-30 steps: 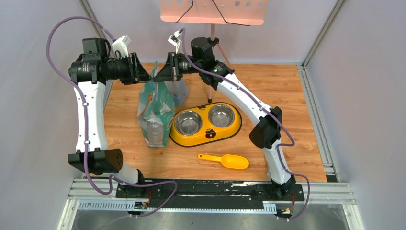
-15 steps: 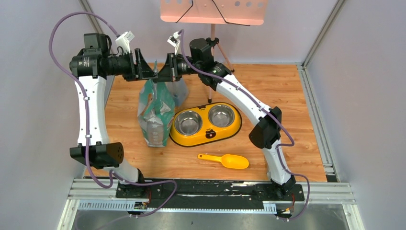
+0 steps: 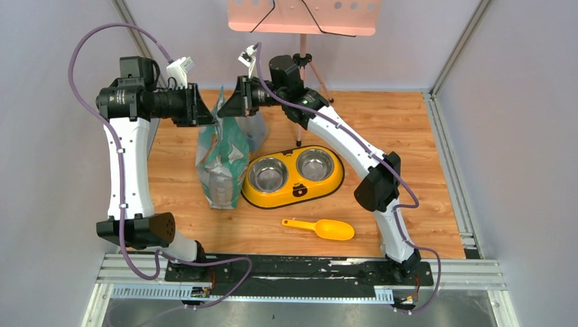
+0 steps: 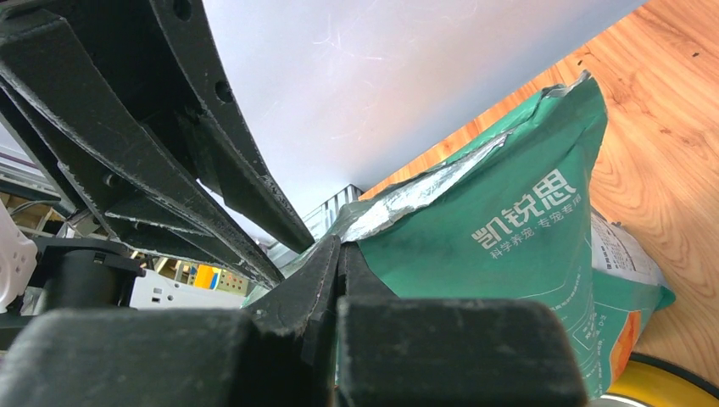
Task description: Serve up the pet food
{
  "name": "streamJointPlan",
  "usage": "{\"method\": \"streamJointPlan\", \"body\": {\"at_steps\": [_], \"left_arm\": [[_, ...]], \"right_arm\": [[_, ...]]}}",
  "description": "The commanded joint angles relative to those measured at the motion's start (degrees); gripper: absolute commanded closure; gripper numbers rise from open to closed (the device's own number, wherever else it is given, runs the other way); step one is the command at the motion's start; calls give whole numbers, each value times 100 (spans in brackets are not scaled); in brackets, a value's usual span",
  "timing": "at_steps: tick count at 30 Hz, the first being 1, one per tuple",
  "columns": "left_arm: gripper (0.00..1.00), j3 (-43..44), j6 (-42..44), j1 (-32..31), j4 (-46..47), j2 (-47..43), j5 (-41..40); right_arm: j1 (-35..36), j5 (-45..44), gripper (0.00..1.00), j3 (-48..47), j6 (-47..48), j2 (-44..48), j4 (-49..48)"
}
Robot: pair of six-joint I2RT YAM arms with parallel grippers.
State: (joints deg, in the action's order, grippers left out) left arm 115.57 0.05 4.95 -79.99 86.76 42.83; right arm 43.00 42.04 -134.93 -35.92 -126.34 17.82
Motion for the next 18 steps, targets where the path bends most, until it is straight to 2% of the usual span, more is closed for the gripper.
{"method": "streamJointPlan", "body": {"at_steps": [1, 4, 9, 10, 12, 13, 15, 18], "left_arm": [[71, -44, 228, -20, -70, -202, -197], [78, -111, 254, -23, -71, -216, -351], [97, -243, 275, -24, -58, -212, -428], [96, -266, 253, -26, -42, -219, -441], [80, -350, 159, -21, 28, -216, -340], [69, -403, 80, -27, 87, -210, -290], [60, -441, 36, -33, 154, -168, -129], [56, -398, -81, -96, 198, -59, -21]], "right_arm": [[-3, -161, 100, -111, 95, 235, 90], [-3, -161, 100, -96, 111, 268, 93], [-3, -223, 100, -41, 183, 340, 148], [-3, -229, 100, -15, 202, 366, 163], [-3, -195, 100, 31, 225, 405, 177], [-3, -185, 100, 46, 234, 415, 177], [-3, -187, 100, 44, 235, 409, 186], [4, -203, 100, 43, 235, 400, 194]]}}
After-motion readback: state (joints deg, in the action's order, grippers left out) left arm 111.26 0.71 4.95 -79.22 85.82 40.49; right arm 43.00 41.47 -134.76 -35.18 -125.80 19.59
